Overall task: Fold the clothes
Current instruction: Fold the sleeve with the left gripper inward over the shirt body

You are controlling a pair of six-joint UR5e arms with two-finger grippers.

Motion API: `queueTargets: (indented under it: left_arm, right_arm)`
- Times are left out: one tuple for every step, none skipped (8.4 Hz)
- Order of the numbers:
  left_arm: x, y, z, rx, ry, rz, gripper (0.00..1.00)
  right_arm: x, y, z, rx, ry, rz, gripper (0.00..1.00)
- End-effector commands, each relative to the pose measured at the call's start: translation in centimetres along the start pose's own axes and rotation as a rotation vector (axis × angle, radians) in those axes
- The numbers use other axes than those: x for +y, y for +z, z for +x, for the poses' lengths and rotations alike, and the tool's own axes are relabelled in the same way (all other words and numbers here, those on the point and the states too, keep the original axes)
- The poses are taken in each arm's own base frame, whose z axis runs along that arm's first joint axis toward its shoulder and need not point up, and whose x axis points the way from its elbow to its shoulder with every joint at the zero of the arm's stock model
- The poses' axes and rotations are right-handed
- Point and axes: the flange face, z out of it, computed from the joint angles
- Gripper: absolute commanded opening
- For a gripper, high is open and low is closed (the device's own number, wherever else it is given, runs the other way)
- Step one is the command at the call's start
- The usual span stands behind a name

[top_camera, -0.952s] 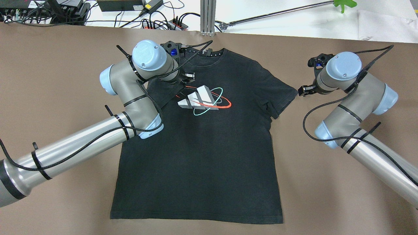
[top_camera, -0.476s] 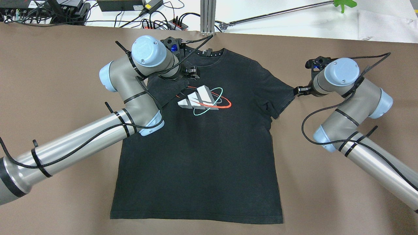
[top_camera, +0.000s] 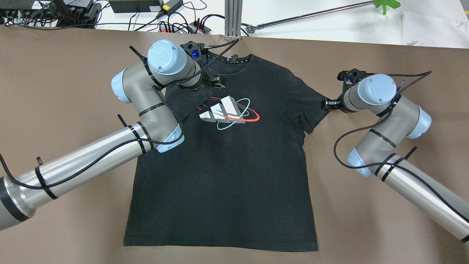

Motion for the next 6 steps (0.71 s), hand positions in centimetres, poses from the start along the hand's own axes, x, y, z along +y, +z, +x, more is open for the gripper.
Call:
queueTargets:
  left_arm:
    - [0.1,0.2,-0.3,-0.004,0.005,-0.002,0.95]
    - [0.0,0.1,-0.3,-0.004,0.007,-0.001,0.95]
    - [0.0,0.2,-0.4,-0.006,0.010,-0.001,0.95]
    - [0.0,0.2,-0.4,-0.006,0.012,-0.001,0.95]
    - [0.1,0.2,-0.5,-0.007,0.013,-0.002,0.95]
    - [0.1,0.2,-0.5,-0.007,0.013,-0.002,0.95]
  right_arm:
    - [0.1,0.1,-0.4,-0.002,-0.005,0.000,0.54]
    - [0.0,0.1,-0.5,-0.004,-0.007,0.001,0.54]
    - [0.1,0.2,-0.5,-0.003,-0.007,-0.001,0.52]
    - [-0.4,0.8,-1.1,0.003,-0.024,-0.006,0.52]
    - [-0.8,1.2,-1.4,0.009,-0.050,-0.010,0.53]
    - [-0.9,1.1,-1.4,0.008,-0.066,-0.008,0.57]
